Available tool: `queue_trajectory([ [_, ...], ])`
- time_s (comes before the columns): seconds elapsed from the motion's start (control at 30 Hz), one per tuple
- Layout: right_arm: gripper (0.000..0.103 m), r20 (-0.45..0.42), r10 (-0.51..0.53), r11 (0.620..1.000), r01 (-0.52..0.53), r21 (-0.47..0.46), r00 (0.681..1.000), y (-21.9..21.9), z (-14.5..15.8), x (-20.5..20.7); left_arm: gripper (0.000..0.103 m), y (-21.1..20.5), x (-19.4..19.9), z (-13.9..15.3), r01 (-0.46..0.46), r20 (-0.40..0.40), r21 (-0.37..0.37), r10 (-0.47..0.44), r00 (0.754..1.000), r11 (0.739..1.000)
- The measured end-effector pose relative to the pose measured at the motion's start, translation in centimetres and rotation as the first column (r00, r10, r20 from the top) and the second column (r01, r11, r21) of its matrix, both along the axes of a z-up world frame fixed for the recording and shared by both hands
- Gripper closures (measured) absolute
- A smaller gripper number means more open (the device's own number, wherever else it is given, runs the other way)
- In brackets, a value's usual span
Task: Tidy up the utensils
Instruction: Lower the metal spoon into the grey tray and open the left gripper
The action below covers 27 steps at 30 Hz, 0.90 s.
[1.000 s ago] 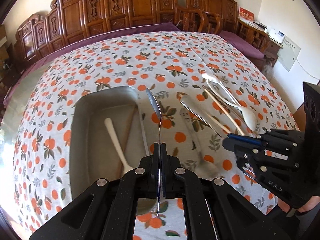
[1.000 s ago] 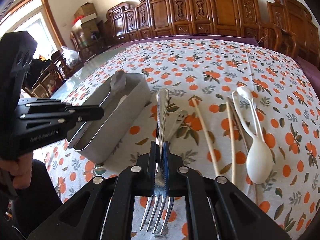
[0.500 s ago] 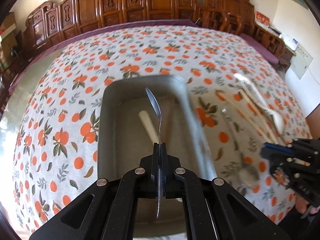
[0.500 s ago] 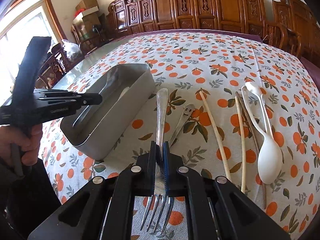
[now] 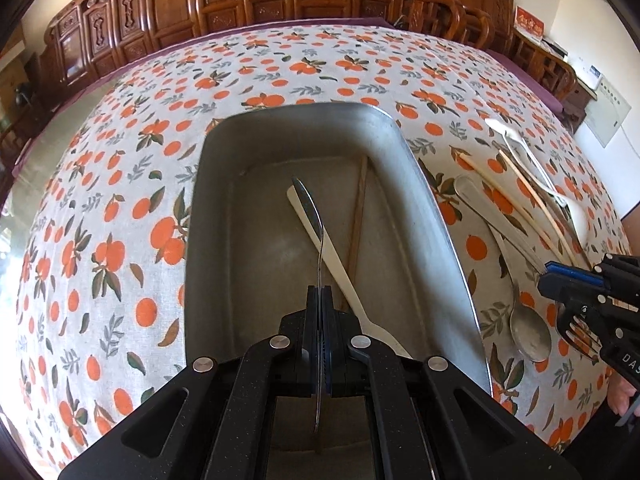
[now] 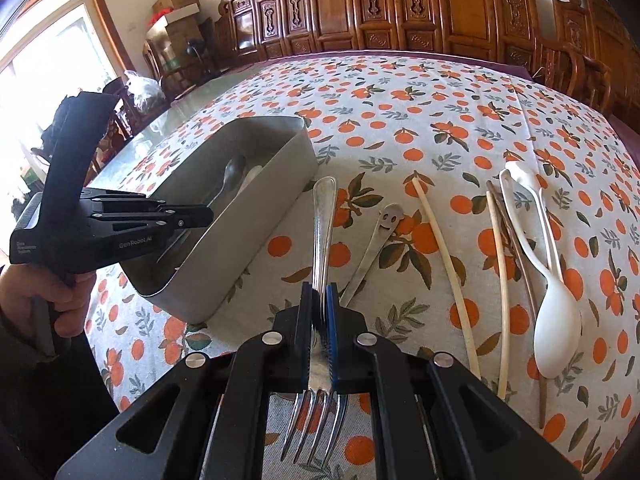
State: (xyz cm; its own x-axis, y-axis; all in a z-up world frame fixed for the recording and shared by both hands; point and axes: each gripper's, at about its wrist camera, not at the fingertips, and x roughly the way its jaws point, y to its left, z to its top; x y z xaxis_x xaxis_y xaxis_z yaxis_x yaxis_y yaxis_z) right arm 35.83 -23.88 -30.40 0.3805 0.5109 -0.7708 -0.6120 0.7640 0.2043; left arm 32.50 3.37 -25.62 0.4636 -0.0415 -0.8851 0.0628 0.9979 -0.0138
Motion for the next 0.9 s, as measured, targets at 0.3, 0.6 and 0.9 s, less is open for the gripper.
queue_trajectory([
  [0.3,0.095,0.001,0.005,1.000,-0.005,-0.011,1.000,0.1,-0.2,-0.2,0.102,0.4,0.3,0.0,-0.002,-0.002,-0.007,0.002,1.000,1.000],
  [0.6,0.095,0.004,0.005,1.000,-0.005,-0.005,1.000,0.2,0.0,-0.7,0.093,0.7,-0.3,1.9,-0.001,0.055,-0.024,0.002,0.998,1.000],
  [0.9,0.095,0.031,-0.019,1.000,0.018,0.025,0.999,0.9,1.9,-1.3,0.086,2.3,-1.3,4.3,-0.005,0.116,-0.055,0.011,0.993,0.998],
])
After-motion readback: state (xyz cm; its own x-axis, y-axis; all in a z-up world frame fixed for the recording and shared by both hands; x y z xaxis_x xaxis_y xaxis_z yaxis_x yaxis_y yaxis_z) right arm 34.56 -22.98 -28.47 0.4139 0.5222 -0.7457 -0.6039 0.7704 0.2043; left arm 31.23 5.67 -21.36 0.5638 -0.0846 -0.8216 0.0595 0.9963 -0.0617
